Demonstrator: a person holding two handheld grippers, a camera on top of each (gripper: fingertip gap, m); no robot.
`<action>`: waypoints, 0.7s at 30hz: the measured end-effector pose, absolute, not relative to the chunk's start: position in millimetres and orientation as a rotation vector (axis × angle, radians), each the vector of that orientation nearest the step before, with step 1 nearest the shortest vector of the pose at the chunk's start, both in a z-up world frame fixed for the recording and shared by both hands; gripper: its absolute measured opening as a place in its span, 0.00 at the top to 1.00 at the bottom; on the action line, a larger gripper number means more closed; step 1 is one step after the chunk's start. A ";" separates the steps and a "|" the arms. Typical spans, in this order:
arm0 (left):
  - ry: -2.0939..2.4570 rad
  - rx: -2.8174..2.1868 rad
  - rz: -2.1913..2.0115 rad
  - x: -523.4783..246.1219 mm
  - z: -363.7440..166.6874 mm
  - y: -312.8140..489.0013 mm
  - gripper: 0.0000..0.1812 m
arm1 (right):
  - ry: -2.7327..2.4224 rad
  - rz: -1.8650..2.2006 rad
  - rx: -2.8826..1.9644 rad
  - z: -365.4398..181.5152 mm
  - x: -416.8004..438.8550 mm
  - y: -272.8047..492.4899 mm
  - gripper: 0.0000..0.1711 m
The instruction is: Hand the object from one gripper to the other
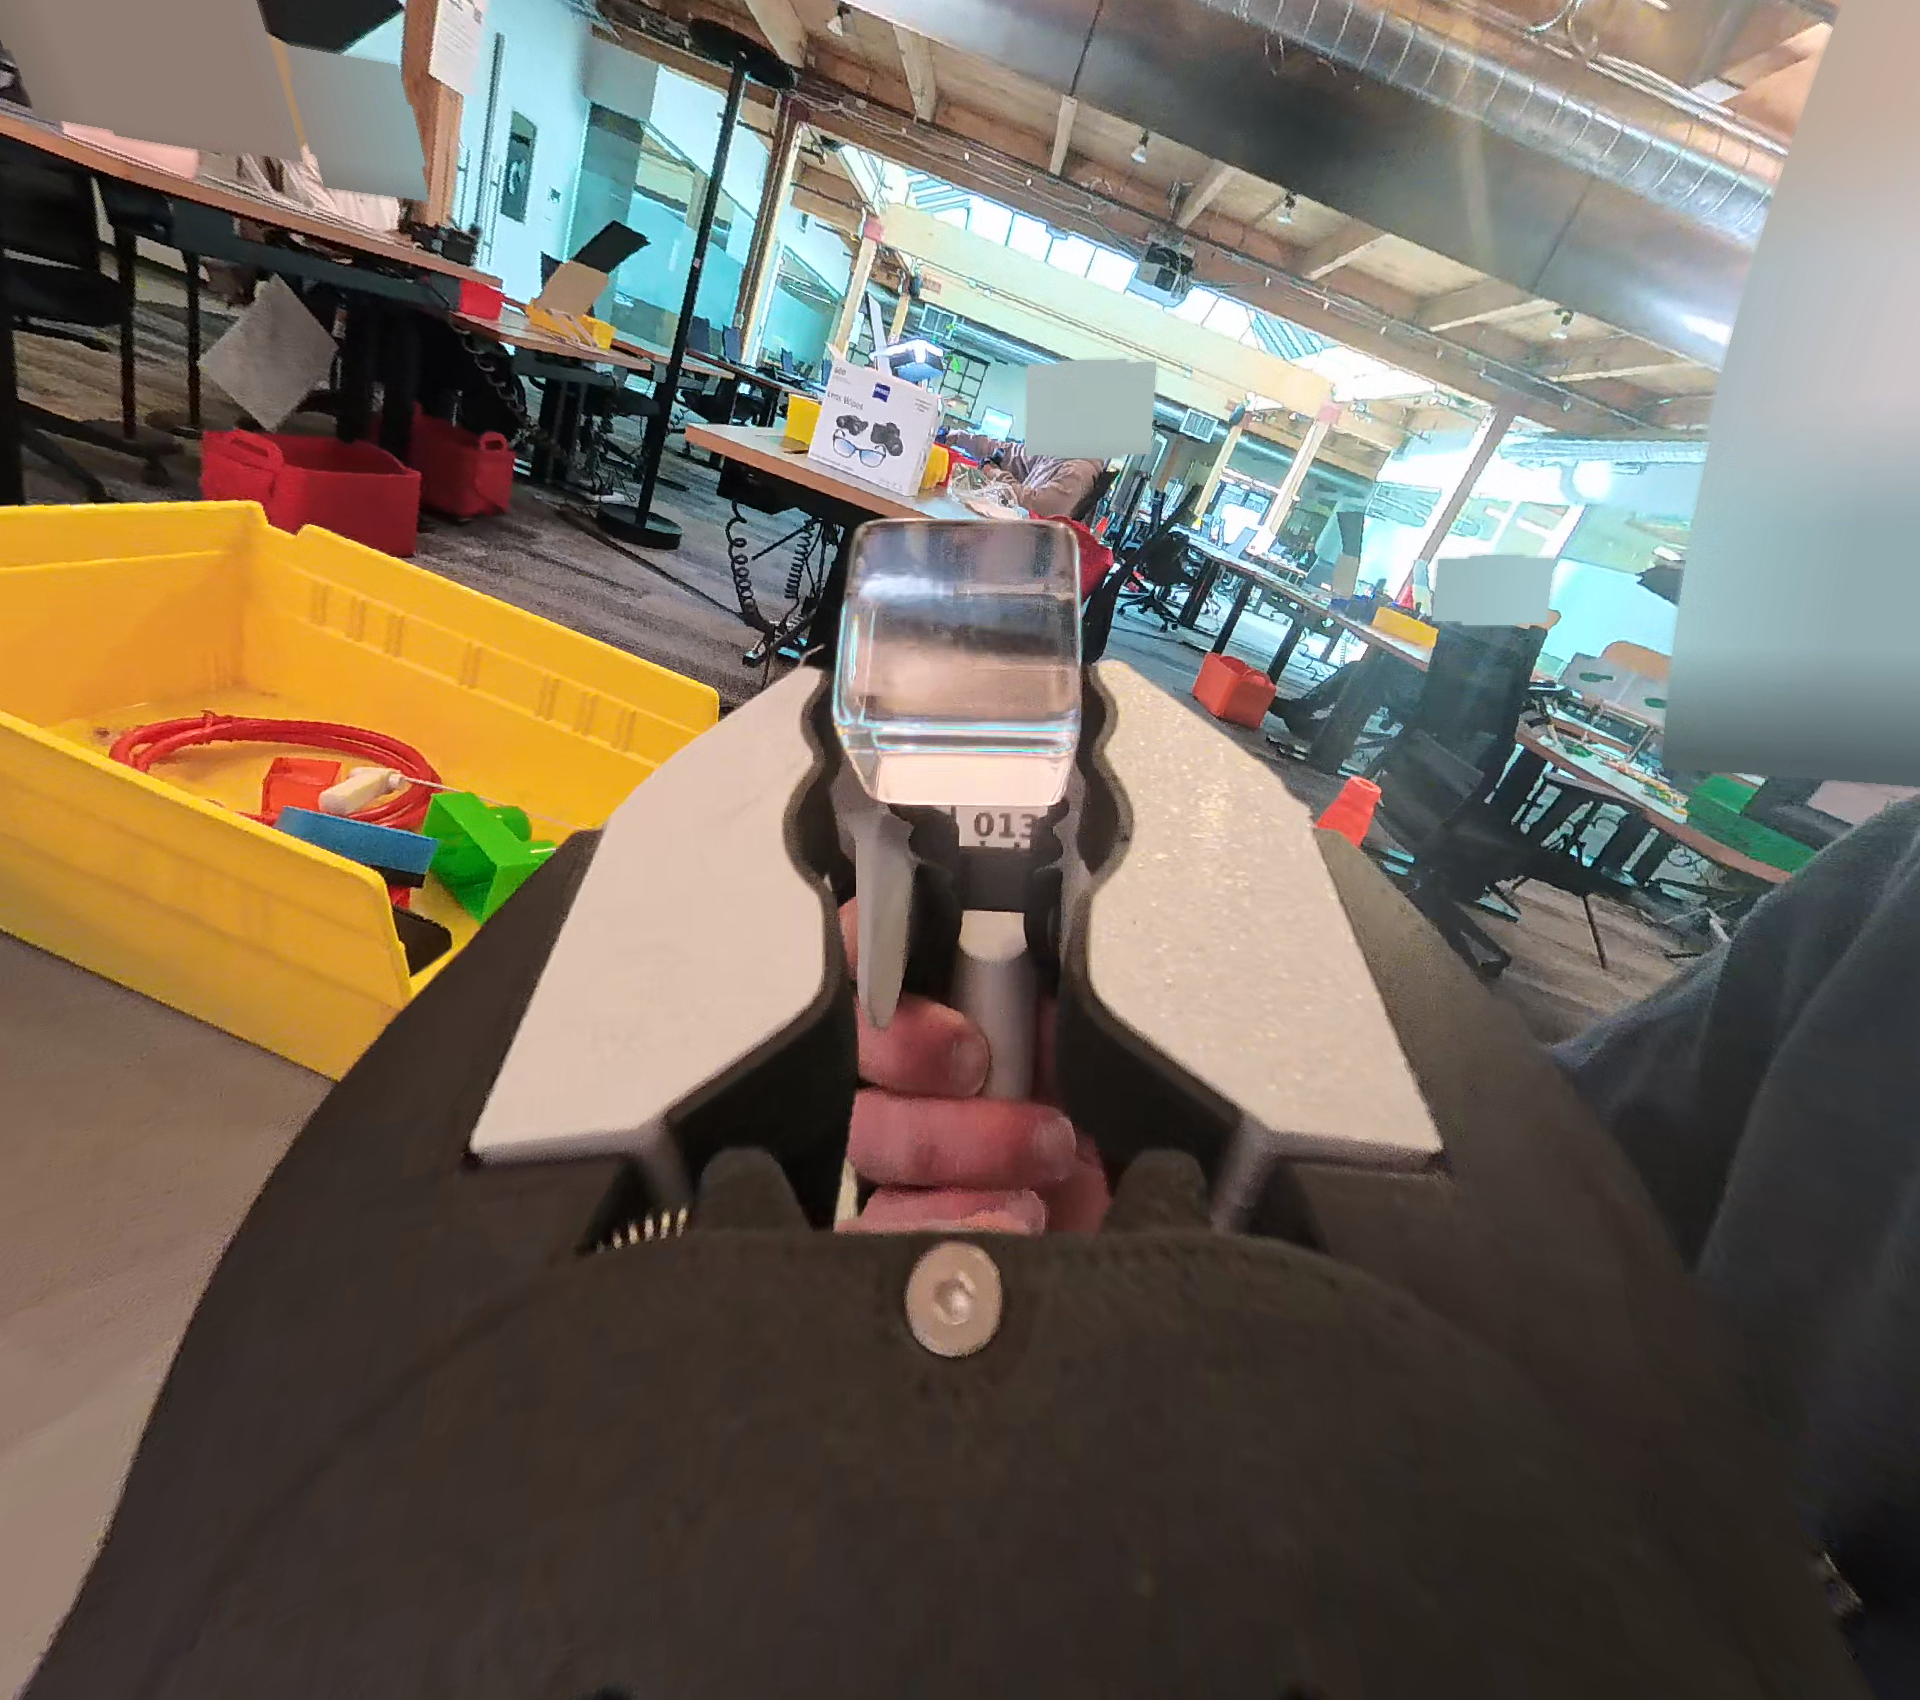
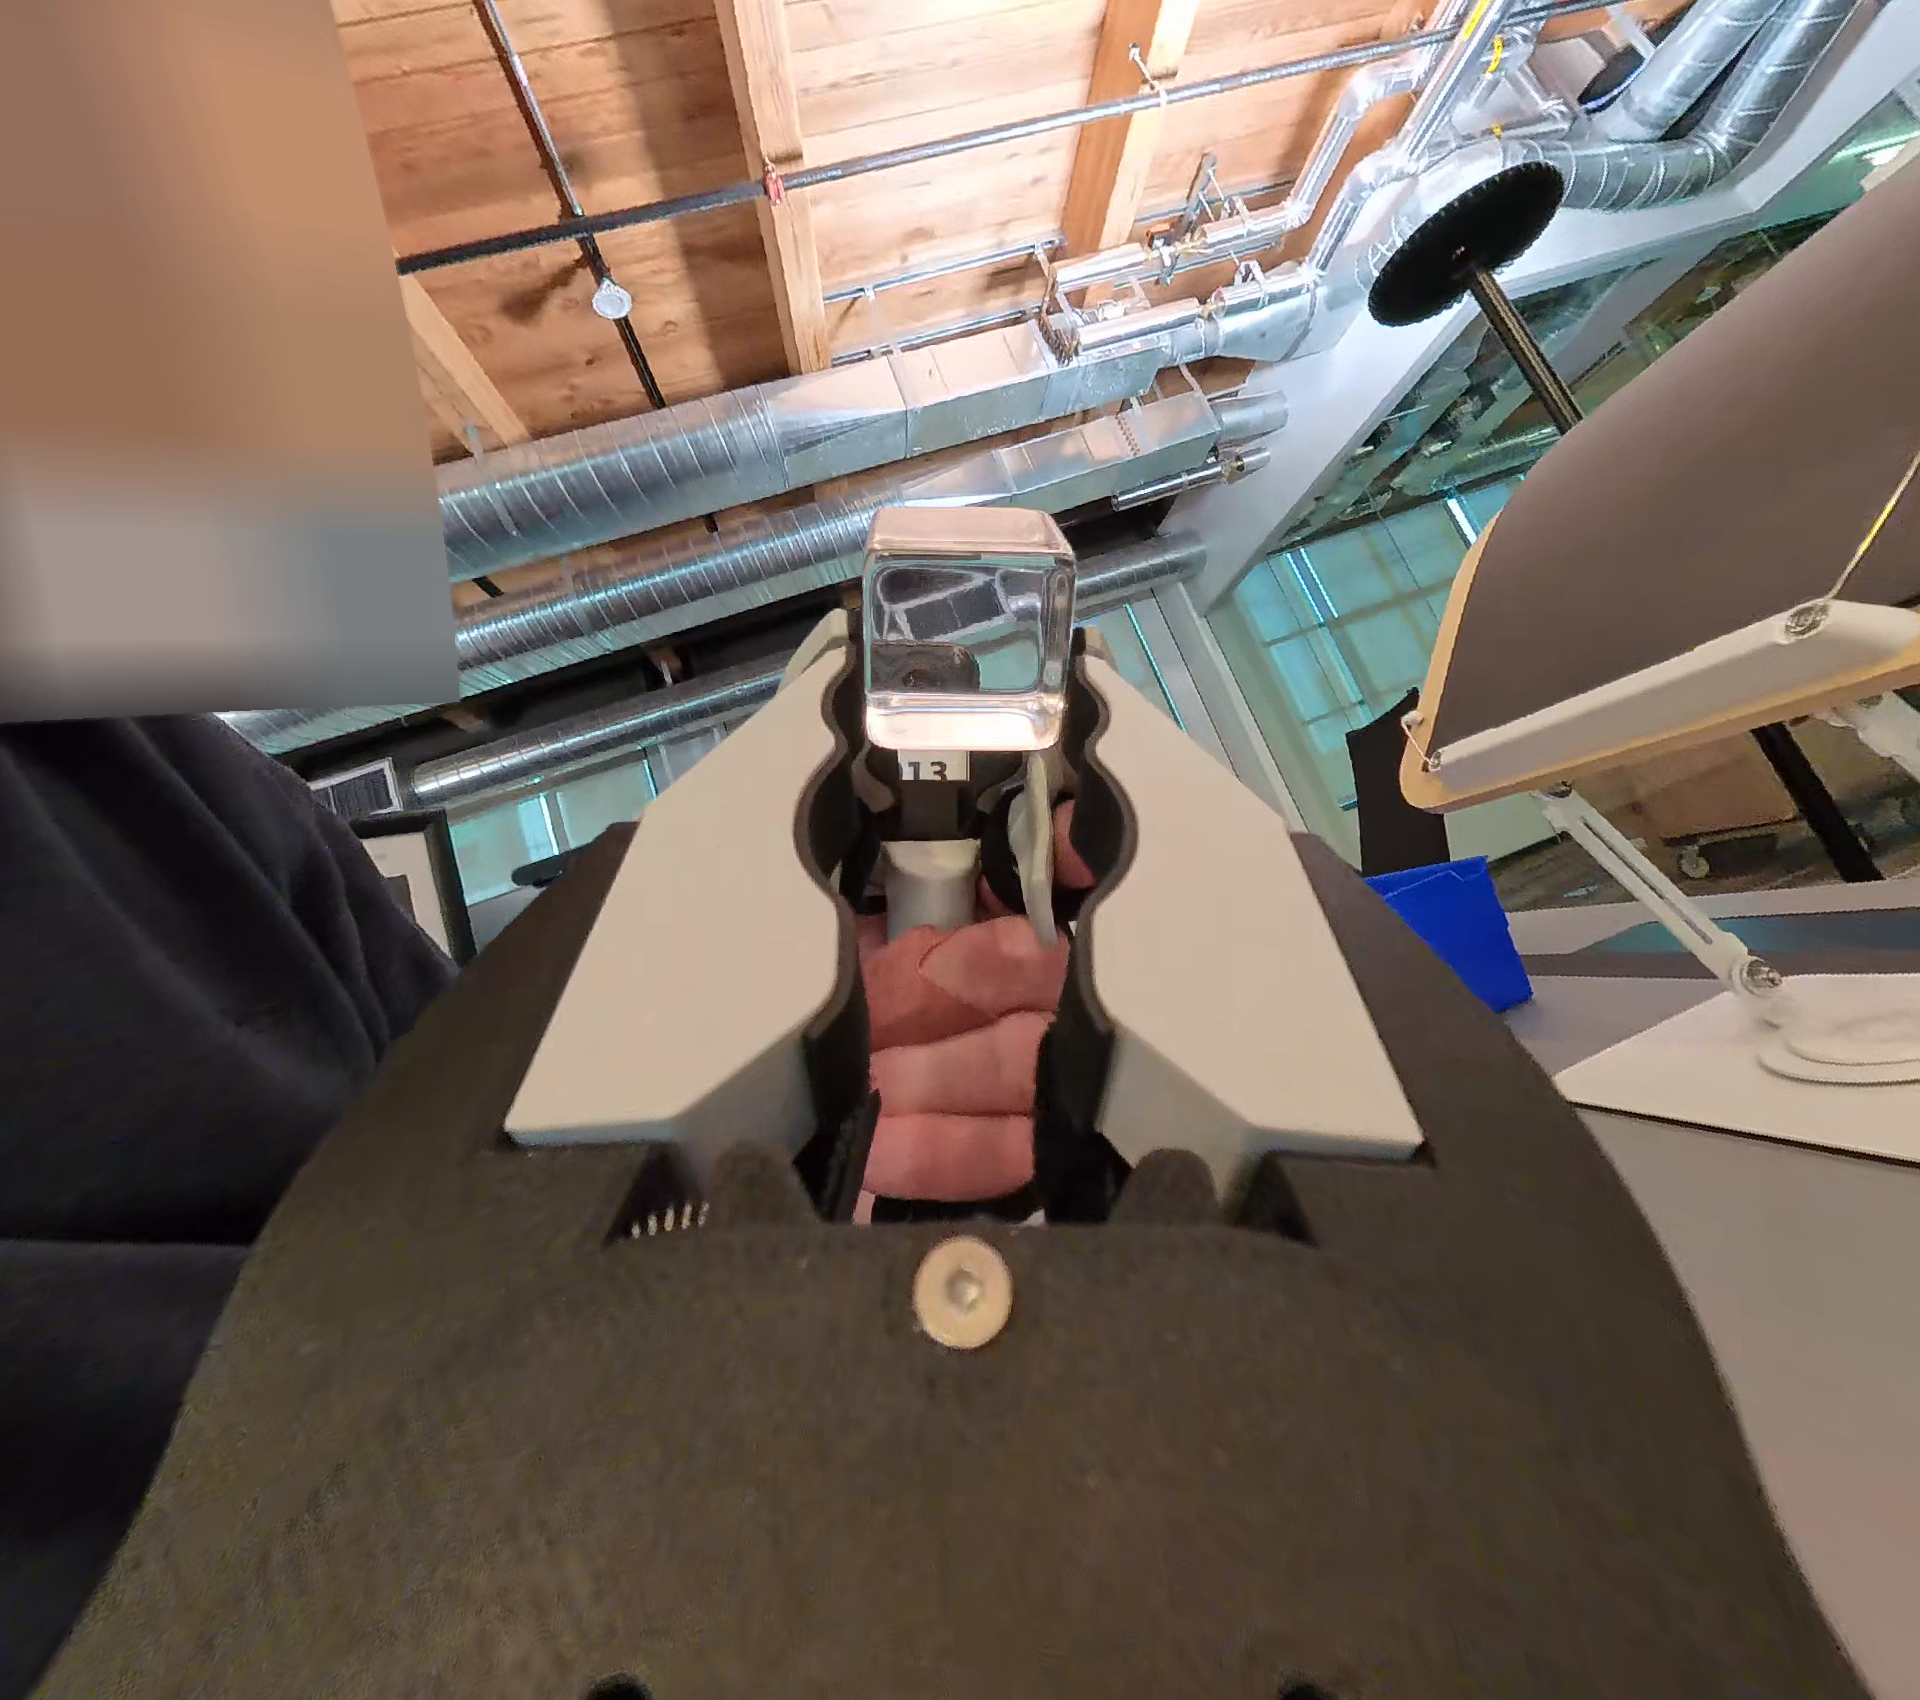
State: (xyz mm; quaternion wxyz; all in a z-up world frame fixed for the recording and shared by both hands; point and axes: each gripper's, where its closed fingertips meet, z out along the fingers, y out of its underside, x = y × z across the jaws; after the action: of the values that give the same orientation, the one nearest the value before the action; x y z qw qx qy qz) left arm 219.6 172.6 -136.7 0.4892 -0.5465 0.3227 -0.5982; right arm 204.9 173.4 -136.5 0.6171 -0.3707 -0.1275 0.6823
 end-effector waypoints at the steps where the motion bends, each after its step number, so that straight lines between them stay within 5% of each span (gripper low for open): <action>1: 0.787 -1.330 -1.449 219.1 -136.7 172.3 0.76 | -0.297 1.580 -0.855 -136.8 203.9 172.9 0.79; 11: 1.071 -1.314 -0.733 201.7 -136.5 188.4 0.76 | -0.427 1.389 -1.216 -131.4 218.1 184.9 0.58; 21: 1.500 -1.010 0.050 203.3 -155.5 185.7 0.76 | -0.617 1.557 -1.524 -153.3 190.2 175.9 0.57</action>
State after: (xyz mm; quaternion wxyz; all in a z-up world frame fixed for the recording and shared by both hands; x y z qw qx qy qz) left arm 203.3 185.7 -155.5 0.6181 -0.4390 0.6517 0.0215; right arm 190.2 175.9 -153.3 0.4247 -0.6095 -0.2465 0.6223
